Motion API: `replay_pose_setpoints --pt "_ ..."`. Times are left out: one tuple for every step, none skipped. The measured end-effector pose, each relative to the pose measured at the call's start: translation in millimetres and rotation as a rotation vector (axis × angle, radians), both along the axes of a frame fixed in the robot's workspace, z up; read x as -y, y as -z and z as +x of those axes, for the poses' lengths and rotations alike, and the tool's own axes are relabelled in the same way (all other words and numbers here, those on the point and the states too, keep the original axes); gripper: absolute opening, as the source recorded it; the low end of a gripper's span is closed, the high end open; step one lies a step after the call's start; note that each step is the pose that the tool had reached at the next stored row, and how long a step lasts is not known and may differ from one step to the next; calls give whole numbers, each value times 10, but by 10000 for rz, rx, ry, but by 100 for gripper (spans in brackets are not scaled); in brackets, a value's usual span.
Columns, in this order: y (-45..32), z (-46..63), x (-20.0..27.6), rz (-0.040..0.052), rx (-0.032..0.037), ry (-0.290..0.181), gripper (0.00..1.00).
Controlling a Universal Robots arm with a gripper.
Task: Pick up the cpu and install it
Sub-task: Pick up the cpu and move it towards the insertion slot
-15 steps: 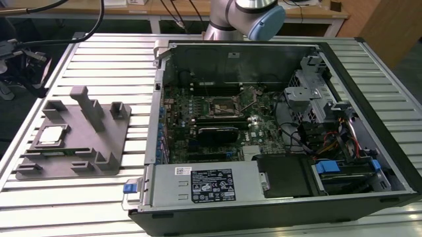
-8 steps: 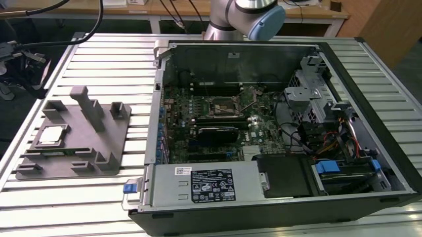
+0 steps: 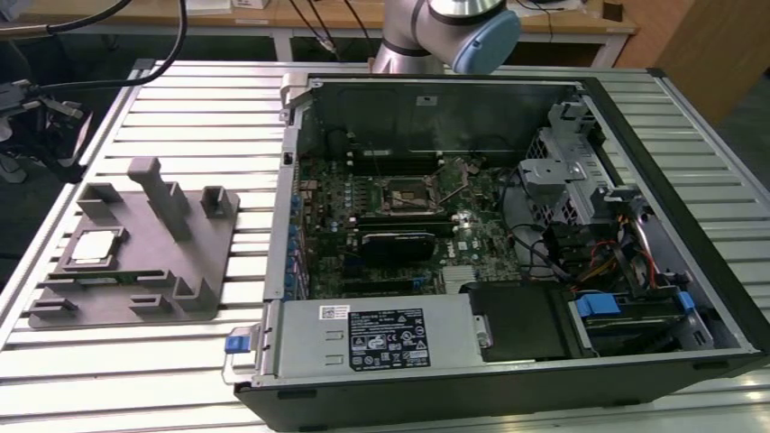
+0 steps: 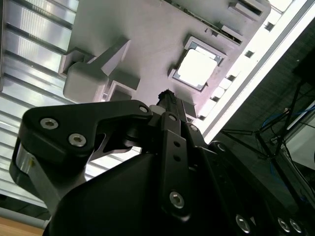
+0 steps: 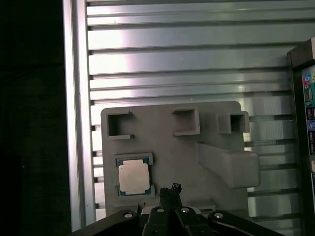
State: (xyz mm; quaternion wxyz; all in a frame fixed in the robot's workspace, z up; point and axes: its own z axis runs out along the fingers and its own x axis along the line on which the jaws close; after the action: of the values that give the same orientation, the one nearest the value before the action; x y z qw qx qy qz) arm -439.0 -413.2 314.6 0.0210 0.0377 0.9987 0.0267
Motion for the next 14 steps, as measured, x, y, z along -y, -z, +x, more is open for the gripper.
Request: replay_pose_setpoints --pt "7 -2 0 0 0 1 11" --pt "14 -4 0 0 0 0 11" --pt "20 -7 0 -1 -1 1 11" --pt "28 -9 0 0 0 1 11" --pt "36 -11 0 1 1 1 11" --pt "44 -12 0 0 0 0 11" --pt "52 -13 0 0 0 0 11" --pt "62 -16 -1 0 0 1 11" --pt "72 -21 -1 0 -1 1 11" --pt "82 -29 -1 -1 -2 2 11" --pt "93 -36 0 -1 -2 2 11" --pt "106 -46 0 0 0 1 11" --pt "118 -55 0 1 1 1 11" --pt "130 -65 0 0 1 1 11"
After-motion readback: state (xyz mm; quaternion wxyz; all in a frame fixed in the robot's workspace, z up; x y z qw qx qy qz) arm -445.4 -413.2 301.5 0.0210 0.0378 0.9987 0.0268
